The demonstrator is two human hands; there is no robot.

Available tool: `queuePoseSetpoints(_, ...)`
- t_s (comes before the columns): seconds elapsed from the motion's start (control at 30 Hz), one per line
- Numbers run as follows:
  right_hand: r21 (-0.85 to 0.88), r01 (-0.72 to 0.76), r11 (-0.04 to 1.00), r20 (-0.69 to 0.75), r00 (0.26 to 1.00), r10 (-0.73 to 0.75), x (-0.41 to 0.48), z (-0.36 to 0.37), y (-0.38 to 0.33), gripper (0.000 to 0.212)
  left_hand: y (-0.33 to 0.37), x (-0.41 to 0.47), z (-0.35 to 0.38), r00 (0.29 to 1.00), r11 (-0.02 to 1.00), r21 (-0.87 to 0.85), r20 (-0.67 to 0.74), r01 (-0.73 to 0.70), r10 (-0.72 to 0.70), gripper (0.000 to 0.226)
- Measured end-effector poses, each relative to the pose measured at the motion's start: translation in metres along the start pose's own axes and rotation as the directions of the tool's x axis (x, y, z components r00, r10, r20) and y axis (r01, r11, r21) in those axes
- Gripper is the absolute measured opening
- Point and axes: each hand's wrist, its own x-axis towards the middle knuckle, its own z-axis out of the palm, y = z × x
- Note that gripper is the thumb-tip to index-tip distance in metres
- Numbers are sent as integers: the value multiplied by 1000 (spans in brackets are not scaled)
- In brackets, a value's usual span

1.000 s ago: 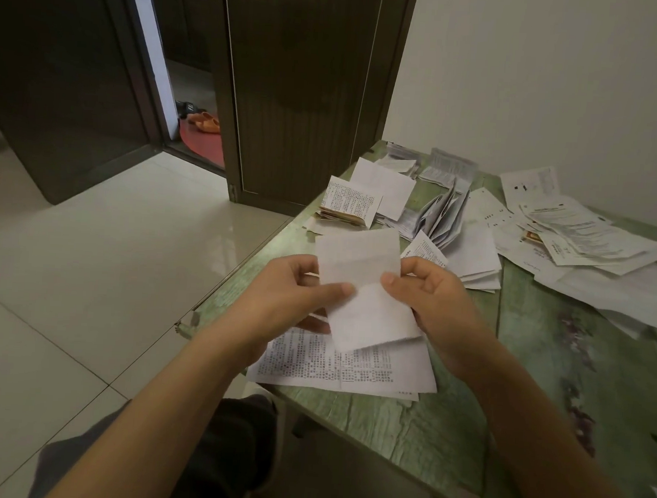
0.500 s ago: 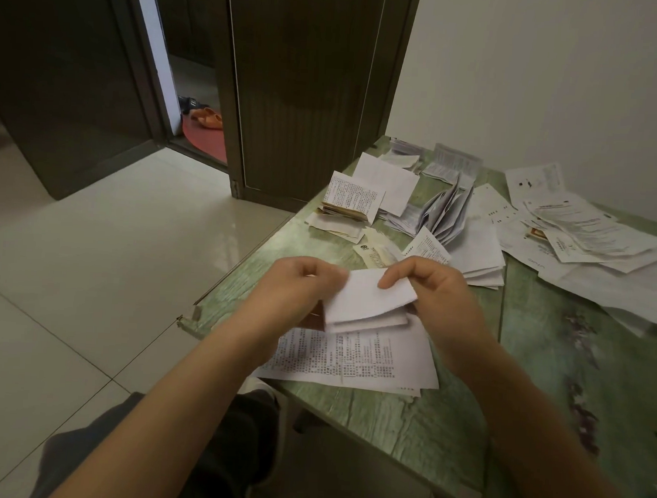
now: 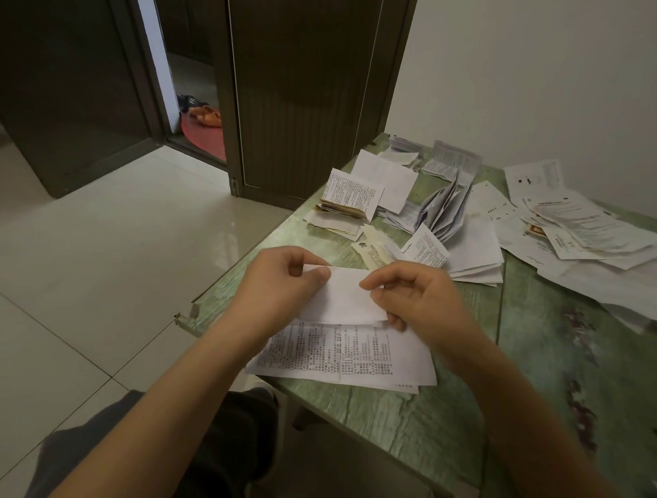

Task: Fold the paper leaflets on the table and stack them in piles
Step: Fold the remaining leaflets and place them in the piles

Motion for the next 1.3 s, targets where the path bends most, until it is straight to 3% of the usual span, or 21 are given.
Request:
queuePoseSetpoints(0.13, 92, 30, 995, -152, 988, -16, 1, -3, 0, 20, 1, 1, -3, 998, 996, -75, 20, 54, -53, 6)
queuePoseSetpoints(0.4, 121, 15, 993, -101, 995, -2, 0, -1, -4, 20, 1, 2, -3, 997, 991, -126, -50, 49, -56, 10)
queuePoseSetpoints(0.5, 172, 76, 982, -272, 962, -27, 1, -4, -3, 22, 2, 1, -1, 998, 989, -139, -39, 43, -49, 16)
queuePoseSetpoints(0.63, 219, 181, 959, -552, 834, -32, 3, -16, 0, 18, 3, -1, 1, 999, 995, -101, -36, 28, -31, 18)
queuePoseSetpoints(0.7, 222, 153, 963, -587, 810, 6, 5, -17, 2, 20, 4, -1, 3, 999, 996, -84, -42, 17, -20, 18)
queuePoseSetpoints(0.8, 246, 11, 969, -495, 861, 116, 6, -12, 6, 25, 4, -1, 6, 999, 997, -71, -39, 7, -10, 19)
queuePoseSetpoints(0.87, 147, -119, 982, -410, 896, 171, 6, -8, 10, 26, 4, -1, 7, 999, 998, -64, -32, 6, -8, 19)
queuePoseSetpoints(0.97, -219, -216, 952, -394, 912, 116, 6, -6, 19, 30, 3, 0, 9, 1000, 998, -59, -28, 7, -9, 18)
queuePoseSetpoints(1.07, -426, -215, 879, -376, 926, 44, 5, -10, 21, 31, 0, 3, 9, 999, 994, 103, -9, -46, 47, 11)
queuePoseSetpoints(1.13, -406, -197, 892, -395, 918, 23, 5, -11, 19, 26, -4, 2, 7, 994, 914, 392, 71, -105, 83, 25)
queuePoseSetpoints(1.2, -344, -177, 922, -452, 892, 3, 5, -11, 16, 17, -8, 2, 7, 983, 766, 622, 166, -162, 73, 51)
queuePoseSetpoints(1.3, -275, -114, 955, -508, 860, -44, 6, -12, 12, 14, -9, 0, 8, 971, 667, 713, 227, -216, 72, 65)
